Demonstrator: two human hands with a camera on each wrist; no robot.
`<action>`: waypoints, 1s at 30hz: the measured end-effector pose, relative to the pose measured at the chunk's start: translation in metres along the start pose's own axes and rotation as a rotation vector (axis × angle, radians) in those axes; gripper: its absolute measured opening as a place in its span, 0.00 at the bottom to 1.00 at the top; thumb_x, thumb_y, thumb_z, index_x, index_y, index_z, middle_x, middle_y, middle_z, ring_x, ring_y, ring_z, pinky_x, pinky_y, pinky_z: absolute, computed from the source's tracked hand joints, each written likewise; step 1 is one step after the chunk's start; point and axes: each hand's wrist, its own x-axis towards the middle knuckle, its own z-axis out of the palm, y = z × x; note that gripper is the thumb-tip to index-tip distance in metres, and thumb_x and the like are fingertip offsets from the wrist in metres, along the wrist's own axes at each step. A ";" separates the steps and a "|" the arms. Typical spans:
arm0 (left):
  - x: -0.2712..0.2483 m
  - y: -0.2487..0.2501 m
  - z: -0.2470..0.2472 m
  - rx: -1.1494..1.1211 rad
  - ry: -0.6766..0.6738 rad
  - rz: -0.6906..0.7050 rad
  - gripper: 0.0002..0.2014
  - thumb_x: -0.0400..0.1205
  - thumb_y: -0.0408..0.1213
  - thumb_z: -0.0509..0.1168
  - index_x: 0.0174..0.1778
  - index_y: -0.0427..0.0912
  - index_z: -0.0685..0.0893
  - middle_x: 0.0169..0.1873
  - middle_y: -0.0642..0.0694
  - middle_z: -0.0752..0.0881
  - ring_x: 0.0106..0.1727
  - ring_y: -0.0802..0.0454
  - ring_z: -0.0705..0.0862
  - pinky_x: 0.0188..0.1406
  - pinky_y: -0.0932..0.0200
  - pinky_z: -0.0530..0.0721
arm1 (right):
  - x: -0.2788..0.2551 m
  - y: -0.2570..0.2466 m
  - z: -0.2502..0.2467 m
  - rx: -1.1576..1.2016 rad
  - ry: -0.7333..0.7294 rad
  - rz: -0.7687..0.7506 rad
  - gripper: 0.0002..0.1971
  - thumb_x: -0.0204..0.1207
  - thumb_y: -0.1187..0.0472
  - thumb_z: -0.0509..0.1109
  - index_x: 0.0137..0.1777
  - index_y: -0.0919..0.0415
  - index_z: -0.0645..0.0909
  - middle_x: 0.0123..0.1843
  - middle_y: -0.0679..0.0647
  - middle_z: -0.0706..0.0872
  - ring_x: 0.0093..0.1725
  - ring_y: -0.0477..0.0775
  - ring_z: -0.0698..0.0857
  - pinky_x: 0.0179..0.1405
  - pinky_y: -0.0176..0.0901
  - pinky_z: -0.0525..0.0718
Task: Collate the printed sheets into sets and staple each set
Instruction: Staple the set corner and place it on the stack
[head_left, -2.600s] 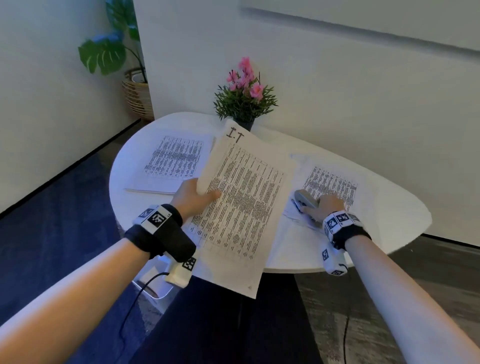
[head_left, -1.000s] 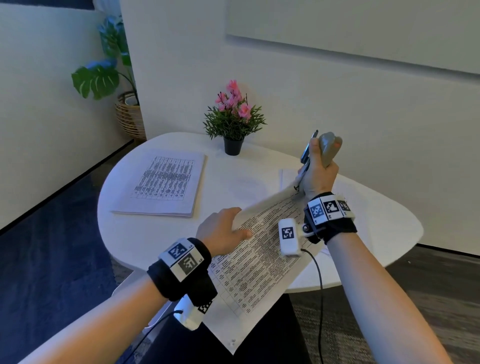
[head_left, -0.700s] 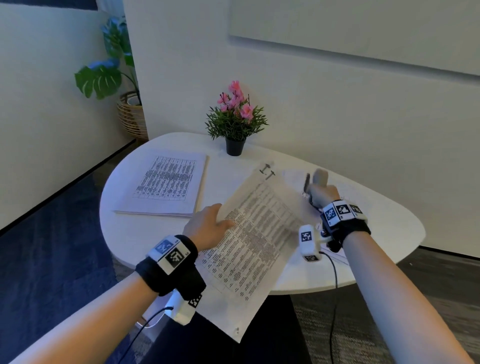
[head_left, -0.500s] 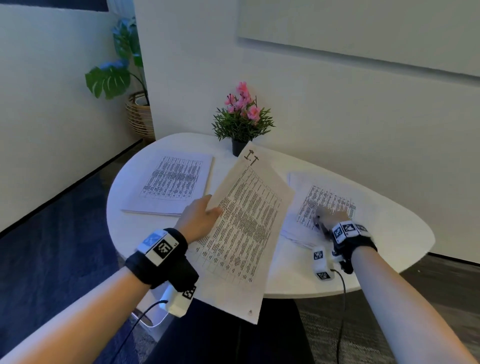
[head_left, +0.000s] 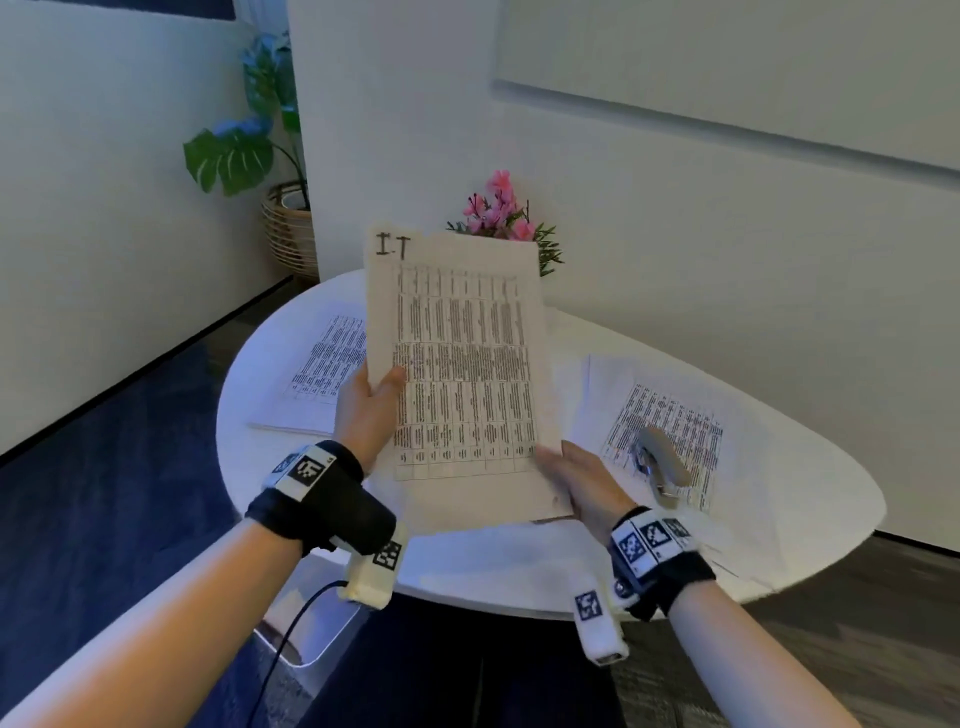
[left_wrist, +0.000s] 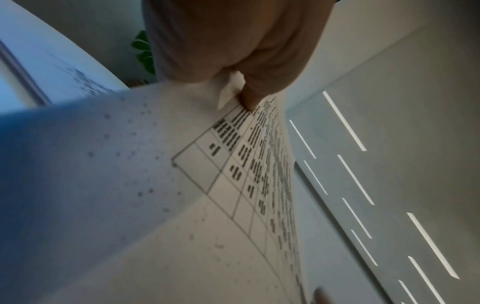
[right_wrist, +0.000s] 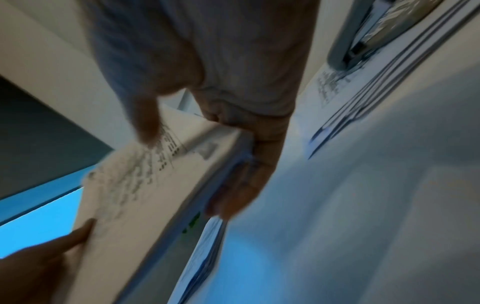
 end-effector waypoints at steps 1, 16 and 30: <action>0.004 -0.005 -0.007 -0.007 0.005 -0.017 0.13 0.87 0.37 0.58 0.67 0.39 0.78 0.55 0.44 0.87 0.53 0.46 0.87 0.53 0.48 0.86 | 0.001 0.000 0.006 -0.030 0.010 -0.018 0.36 0.76 0.46 0.71 0.79 0.61 0.64 0.75 0.51 0.73 0.64 0.57 0.81 0.46 0.52 0.89; 0.033 -0.112 -0.146 0.959 0.331 -0.093 0.24 0.81 0.43 0.65 0.73 0.43 0.74 0.78 0.45 0.65 0.78 0.40 0.59 0.71 0.38 0.67 | 0.082 -0.060 0.107 0.021 0.046 -0.033 0.13 0.85 0.66 0.52 0.67 0.59 0.70 0.44 0.58 0.72 0.23 0.48 0.64 0.19 0.34 0.61; 0.024 -0.128 -0.149 1.029 0.272 -0.044 0.29 0.85 0.47 0.57 0.81 0.40 0.61 0.82 0.48 0.58 0.81 0.43 0.53 0.76 0.40 0.63 | 0.153 -0.052 0.184 -0.409 0.038 0.041 0.06 0.75 0.69 0.67 0.50 0.65 0.73 0.45 0.60 0.81 0.43 0.59 0.85 0.37 0.44 0.89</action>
